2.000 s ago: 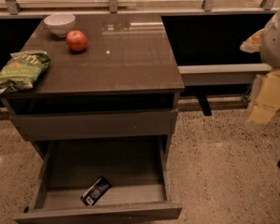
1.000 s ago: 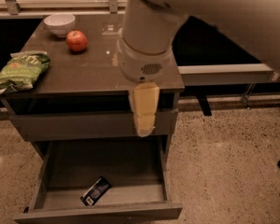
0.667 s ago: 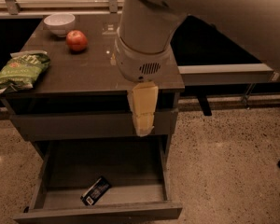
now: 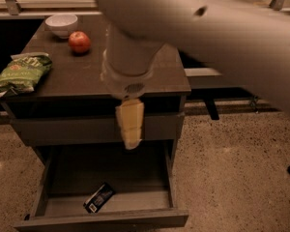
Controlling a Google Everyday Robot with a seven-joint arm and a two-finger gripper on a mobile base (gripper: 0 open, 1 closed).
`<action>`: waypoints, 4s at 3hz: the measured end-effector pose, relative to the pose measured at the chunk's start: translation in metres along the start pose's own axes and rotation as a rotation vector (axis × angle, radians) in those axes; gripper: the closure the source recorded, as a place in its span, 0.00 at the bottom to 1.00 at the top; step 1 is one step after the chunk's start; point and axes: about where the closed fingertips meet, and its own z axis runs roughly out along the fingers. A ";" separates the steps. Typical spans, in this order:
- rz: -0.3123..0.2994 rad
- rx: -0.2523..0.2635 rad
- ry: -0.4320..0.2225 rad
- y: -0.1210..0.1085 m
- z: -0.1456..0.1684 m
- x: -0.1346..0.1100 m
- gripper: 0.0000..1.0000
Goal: Pick rxbar blueberry from middle drawer and place on counter
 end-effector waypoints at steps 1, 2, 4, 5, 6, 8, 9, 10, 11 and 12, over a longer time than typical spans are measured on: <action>-0.104 -0.066 -0.046 0.000 0.112 -0.020 0.00; -0.102 -0.028 -0.090 -0.013 0.137 -0.027 0.00; -0.126 -0.041 0.005 0.004 0.199 -0.007 0.00; -0.195 0.011 0.017 0.020 0.243 0.006 0.00; -0.214 0.063 -0.007 0.013 0.248 -0.001 0.00; -0.451 -0.122 -0.101 0.026 0.321 -0.021 0.00; -0.569 -0.150 -0.129 0.034 0.338 -0.021 0.00; -0.574 -0.149 -0.128 0.033 0.337 -0.022 0.00; -0.632 -0.207 -0.091 0.035 0.361 -0.025 0.00; -0.784 -0.251 -0.061 0.039 0.408 -0.030 0.00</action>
Offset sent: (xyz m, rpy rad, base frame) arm 0.0088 0.0412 -0.0993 -0.0008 0.0516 0.1137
